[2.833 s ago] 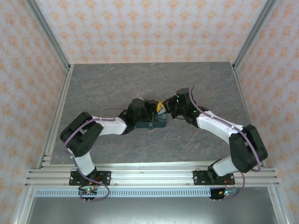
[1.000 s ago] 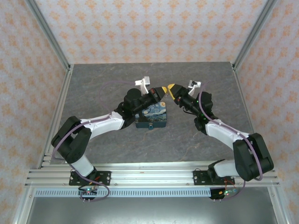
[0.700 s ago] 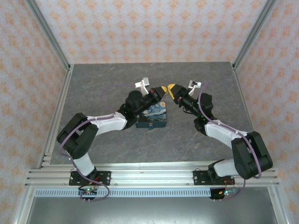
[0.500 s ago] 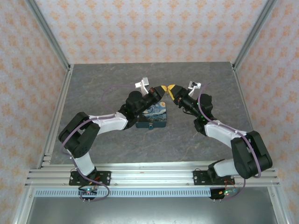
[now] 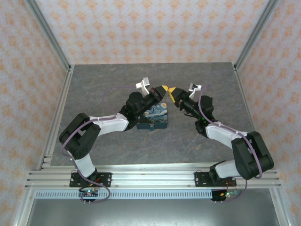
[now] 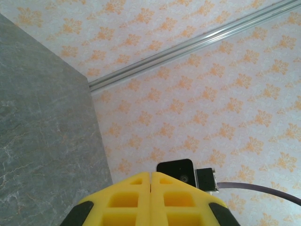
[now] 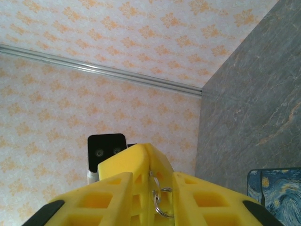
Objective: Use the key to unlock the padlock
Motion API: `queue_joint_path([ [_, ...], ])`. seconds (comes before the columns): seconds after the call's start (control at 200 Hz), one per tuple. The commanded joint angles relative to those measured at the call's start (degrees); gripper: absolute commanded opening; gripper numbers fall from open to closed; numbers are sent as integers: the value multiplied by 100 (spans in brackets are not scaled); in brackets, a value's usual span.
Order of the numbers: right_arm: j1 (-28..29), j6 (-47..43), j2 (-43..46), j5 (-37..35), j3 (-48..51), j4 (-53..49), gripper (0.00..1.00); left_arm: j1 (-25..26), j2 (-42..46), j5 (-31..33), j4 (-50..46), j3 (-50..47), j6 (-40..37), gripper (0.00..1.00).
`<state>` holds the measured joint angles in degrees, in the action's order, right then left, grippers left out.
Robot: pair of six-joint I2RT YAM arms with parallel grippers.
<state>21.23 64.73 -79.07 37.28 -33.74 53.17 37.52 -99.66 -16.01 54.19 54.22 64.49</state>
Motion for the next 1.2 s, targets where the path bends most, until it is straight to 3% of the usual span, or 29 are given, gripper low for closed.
queue_joint_path([
  [0.0,47,-70,-46,139,-117,250,25,63,-81,83,322,121,8,0],
  [0.255,82,-39,-144,78,-214,256,14,124,-151,98,345,134,21,0],
  [0.365,80,-22,-153,78,-258,249,0,137,-185,91,337,147,29,0],
  [0.49,77,-97,-79,63,-233,115,0,140,-161,101,203,162,72,0],
  [0.616,36,-461,171,129,-143,-418,0,22,193,237,-600,136,-34,47],
  [0.716,3,-829,400,228,-99,-935,0,-207,530,151,-1154,113,-124,60],
  [0.961,-15,-1259,626,538,-45,-1437,0,-687,854,-973,-3147,725,-827,59],
  [1.196,-5,-1093,563,746,-67,-1363,0,-824,719,-1999,-3264,824,-1126,52],
])
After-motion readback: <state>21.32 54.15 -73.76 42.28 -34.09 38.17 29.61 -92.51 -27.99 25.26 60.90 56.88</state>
